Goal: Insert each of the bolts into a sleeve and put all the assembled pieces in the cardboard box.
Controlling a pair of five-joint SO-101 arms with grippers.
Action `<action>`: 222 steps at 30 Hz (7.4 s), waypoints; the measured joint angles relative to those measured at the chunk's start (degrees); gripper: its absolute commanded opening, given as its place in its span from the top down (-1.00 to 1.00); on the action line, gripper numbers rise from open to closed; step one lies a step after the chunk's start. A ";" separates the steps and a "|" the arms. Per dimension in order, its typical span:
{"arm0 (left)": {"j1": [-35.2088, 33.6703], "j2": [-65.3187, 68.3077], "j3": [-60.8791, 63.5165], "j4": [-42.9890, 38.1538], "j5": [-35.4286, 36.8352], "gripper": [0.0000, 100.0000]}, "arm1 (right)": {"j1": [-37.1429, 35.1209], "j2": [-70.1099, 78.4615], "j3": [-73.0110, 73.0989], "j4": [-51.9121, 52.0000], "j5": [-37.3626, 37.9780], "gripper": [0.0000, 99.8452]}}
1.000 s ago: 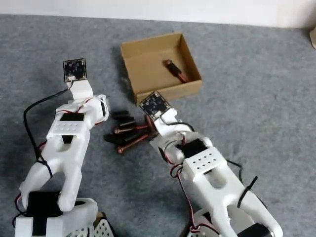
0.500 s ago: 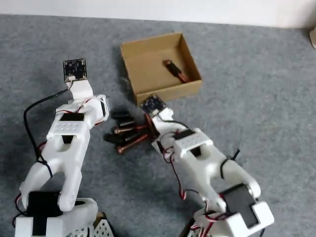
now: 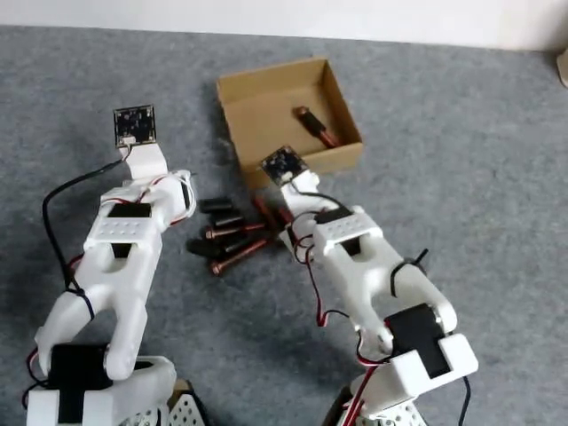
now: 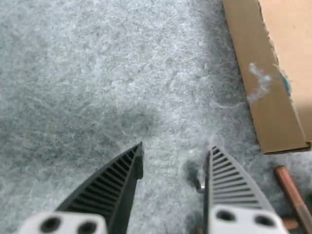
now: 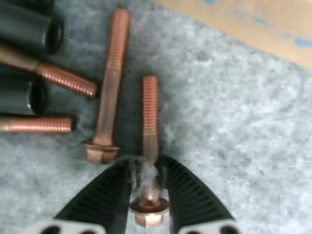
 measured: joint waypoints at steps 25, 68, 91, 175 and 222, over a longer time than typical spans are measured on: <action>0.00 0.00 0.00 0.00 0.00 0.60 | 16.79 -44.48 20.22 9.85 -32.26 0.99; 0.00 0.00 0.00 -0.18 0.00 0.60 | -21.27 -45.71 31.91 3.25 40.70 0.88; 1.05 -8.09 -10.29 22.07 -25.85 0.59 | 6.42 -46.24 25.23 4.22 -0.70 0.54; 19.96 -56.62 17.67 28.92 -28.66 0.99 | 17.67 -46.59 29.63 -8.53 -8.79 0.54; -27.16 -73.93 37.10 14.42 -11.87 0.99 | -22.51 -0.53 -21.10 7.38 6.15 0.55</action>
